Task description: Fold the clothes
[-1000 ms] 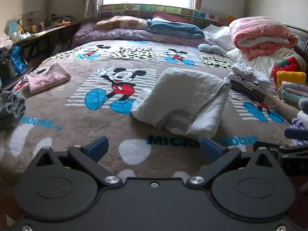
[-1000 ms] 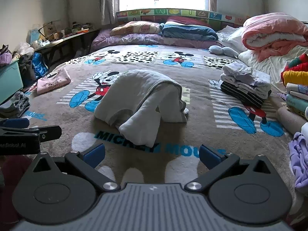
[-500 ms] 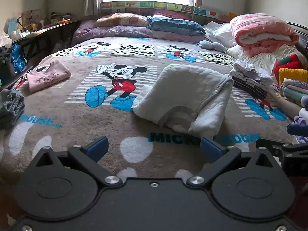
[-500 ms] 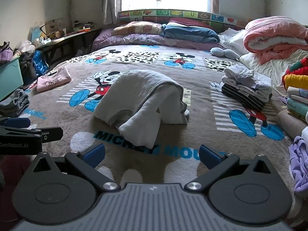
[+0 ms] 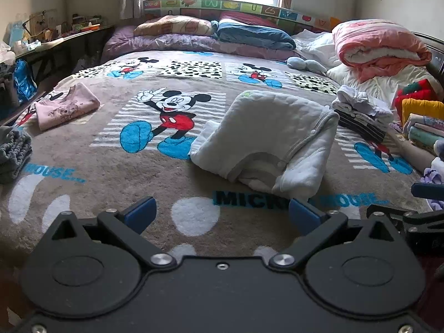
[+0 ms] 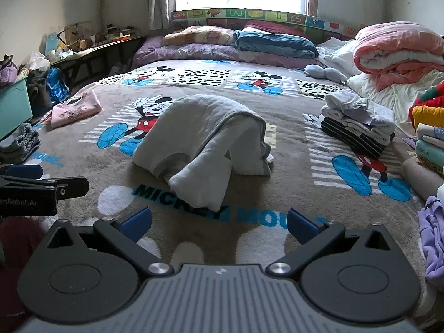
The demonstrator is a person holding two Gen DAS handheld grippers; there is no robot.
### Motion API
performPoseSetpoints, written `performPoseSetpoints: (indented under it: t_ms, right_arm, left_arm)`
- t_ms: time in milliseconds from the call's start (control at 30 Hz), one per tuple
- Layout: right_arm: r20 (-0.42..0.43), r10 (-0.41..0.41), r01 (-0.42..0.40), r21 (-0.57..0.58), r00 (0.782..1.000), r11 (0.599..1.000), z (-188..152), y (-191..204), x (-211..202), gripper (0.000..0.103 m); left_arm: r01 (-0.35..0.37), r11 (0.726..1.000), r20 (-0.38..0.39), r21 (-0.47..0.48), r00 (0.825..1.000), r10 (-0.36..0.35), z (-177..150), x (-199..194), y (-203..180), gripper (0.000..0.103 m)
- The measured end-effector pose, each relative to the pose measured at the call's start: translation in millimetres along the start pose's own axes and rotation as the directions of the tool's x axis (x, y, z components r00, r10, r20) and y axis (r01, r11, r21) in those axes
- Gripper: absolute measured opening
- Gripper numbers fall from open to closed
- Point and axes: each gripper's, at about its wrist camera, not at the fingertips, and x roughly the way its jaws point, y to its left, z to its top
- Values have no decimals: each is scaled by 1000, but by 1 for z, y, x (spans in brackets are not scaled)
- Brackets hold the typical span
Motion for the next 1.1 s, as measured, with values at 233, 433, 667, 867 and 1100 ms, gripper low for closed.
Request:
performPoseSetpoints:
  t_ms: [233, 433, 667, 867, 1100]
  right_arm:
    - [-6, 0, 0, 1, 1000, 1000, 1, 0, 3, 103]
    - [-14, 1, -1, 1, 1000, 1000, 0, -1, 7, 103]
    - [-20, 1, -1, 0, 1000, 1000, -1, 0, 10, 103]
    - [-22, 0, 0, 0, 1000, 1000, 0, 0, 12, 103]
    - [-32, -13, 13, -6, 999, 1000, -1, -1, 18, 103]
  left_arm:
    - [2, 1000, -3, -2, 1000, -2, 1, 2, 0, 103]
    - [3, 1000, -11, -4, 1000, -3, 1, 5, 0, 103]
    - [8, 1000, -15, -3, 1000, -8, 0, 8, 0, 103]
    - [11, 1000, -15, -6, 1000, -11, 1, 10, 1, 103]
    - [21, 1000, -14, -7, 1000, -21, 2, 13, 2, 103]
